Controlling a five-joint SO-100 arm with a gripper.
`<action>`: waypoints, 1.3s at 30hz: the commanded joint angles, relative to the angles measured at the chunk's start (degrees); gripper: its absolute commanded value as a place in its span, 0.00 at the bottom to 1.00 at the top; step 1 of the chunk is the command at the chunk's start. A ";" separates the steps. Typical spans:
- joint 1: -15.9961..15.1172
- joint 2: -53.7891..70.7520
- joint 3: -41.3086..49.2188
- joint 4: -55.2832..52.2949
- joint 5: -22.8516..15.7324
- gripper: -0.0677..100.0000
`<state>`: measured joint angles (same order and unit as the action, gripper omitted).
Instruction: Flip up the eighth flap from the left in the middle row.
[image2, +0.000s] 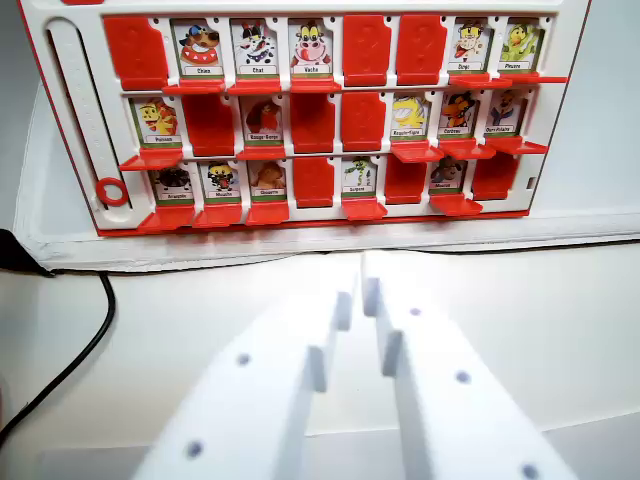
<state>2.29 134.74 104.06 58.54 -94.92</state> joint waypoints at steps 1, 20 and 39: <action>-1.76 6.50 -2.81 -2.72 7.47 0.00; -0.62 5.71 -1.67 -3.16 5.19 0.00; 17.84 -10.55 20.13 -43.51 -8.00 0.00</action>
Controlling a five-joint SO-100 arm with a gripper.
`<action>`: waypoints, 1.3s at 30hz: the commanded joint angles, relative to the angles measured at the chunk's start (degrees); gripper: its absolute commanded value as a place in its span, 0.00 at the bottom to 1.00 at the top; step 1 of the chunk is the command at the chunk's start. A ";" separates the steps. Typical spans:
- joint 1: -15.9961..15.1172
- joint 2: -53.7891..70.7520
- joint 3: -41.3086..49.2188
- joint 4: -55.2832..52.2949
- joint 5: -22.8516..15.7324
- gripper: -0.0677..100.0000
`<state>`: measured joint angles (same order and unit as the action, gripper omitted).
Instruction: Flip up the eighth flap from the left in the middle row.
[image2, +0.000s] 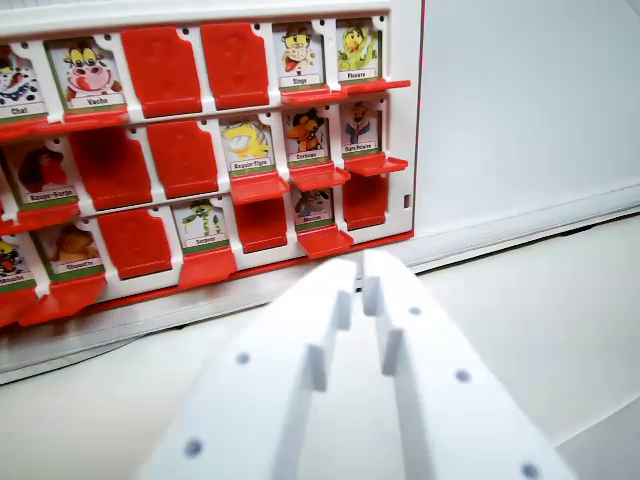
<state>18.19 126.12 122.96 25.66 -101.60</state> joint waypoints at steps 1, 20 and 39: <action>2.46 -3.52 2.11 -13.01 -1.67 0.00; 8.09 -38.76 -14.94 -29.88 0.44 0.00; 6.42 -52.12 -28.21 -31.64 1.49 0.00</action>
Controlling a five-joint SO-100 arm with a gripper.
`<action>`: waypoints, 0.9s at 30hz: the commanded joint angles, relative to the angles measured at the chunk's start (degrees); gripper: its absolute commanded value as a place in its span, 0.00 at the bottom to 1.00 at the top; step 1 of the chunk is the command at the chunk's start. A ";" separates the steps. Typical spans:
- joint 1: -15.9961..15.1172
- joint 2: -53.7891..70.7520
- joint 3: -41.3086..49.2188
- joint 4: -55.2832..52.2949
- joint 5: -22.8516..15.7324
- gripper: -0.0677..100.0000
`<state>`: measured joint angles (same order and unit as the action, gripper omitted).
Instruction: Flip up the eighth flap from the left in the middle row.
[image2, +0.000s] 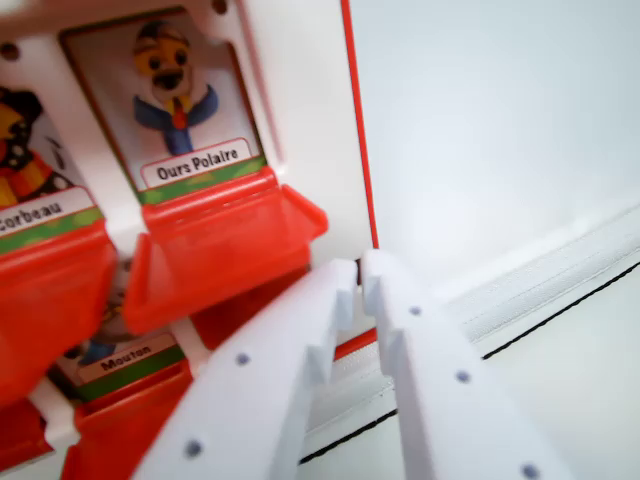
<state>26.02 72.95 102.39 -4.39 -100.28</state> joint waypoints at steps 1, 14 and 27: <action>-1.58 0.62 -8.35 -1.58 0.35 0.00; -2.64 -3.25 -17.31 -0.26 2.81 0.00; -3.08 -4.83 -16.35 -5.54 5.89 0.00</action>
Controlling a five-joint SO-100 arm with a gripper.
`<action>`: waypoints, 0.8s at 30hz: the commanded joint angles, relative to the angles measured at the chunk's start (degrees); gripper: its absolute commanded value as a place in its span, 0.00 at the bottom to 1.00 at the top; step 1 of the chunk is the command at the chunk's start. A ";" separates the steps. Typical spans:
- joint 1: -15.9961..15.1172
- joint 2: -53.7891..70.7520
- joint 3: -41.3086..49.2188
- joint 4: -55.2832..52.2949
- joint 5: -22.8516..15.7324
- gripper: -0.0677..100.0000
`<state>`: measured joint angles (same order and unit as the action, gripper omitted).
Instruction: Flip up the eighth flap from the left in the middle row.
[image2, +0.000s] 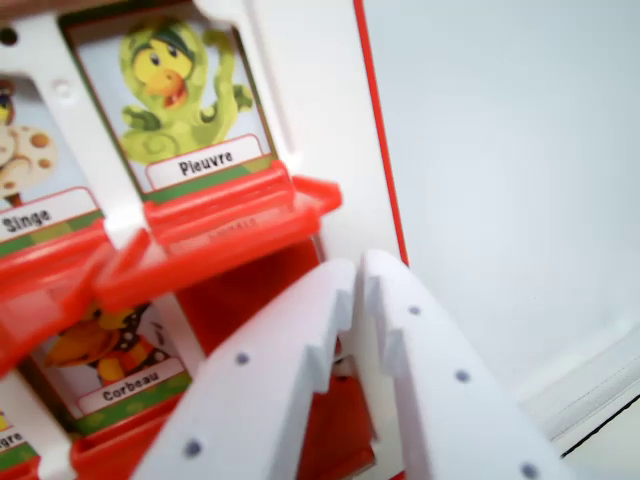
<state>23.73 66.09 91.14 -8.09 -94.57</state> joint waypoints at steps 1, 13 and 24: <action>-0.79 2.20 -5.10 -1.49 0.18 0.00; -0.70 15.91 2.55 8.61 -1.14 0.00; -6.68 40.69 7.47 35.77 -1.93 0.00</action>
<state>20.13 93.78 100.37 19.78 -95.80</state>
